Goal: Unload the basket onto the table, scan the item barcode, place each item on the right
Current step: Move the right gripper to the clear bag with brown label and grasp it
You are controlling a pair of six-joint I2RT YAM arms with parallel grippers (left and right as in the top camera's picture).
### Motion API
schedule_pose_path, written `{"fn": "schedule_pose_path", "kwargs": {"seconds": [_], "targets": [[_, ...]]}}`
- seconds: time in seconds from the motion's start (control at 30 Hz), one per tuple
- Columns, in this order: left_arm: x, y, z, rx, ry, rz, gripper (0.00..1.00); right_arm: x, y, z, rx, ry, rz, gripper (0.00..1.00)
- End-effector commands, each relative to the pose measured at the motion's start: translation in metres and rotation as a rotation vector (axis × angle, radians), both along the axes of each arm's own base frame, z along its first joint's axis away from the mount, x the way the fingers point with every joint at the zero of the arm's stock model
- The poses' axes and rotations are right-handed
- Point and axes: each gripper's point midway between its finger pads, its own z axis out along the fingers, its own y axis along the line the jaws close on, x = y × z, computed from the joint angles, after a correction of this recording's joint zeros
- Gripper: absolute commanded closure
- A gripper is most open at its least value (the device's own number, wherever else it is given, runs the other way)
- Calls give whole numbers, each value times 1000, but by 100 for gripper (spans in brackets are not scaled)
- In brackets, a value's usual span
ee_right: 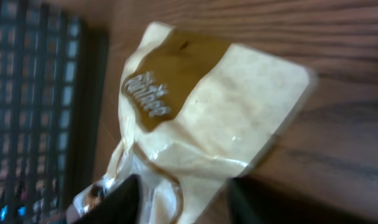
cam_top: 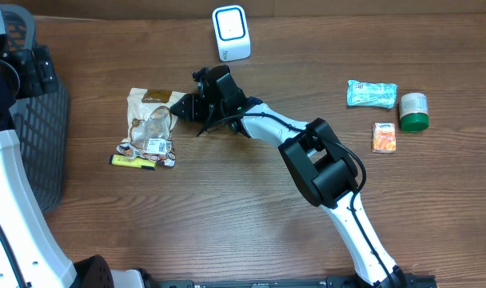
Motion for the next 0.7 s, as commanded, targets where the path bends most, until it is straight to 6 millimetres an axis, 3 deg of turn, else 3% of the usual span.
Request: {"fn": "schedule_pose_path", "kwargs": {"seconds": [0.0,0.13,0.27,0.37,0.43,0.67], "targets": [[3,-1,-1,10,6,-14,0,1,-24,-68,-168,18,-83,61],[3,-1,-1,10,7,-15,0,0,-20,-55,-181,-59,12,36],[3,-1,-1,10,7,-15,0,12,-25,-9,-244,-141,58,20],[3,-1,-1,10,7,-14,0,21,-28,26,-333,-232,68,14],[3,-1,-1,10,7,-14,0,21,-23,39,-398,-298,81,11],[3,-1,-1,10,7,-15,0,4,11,41,-617,-551,74,4]]}}
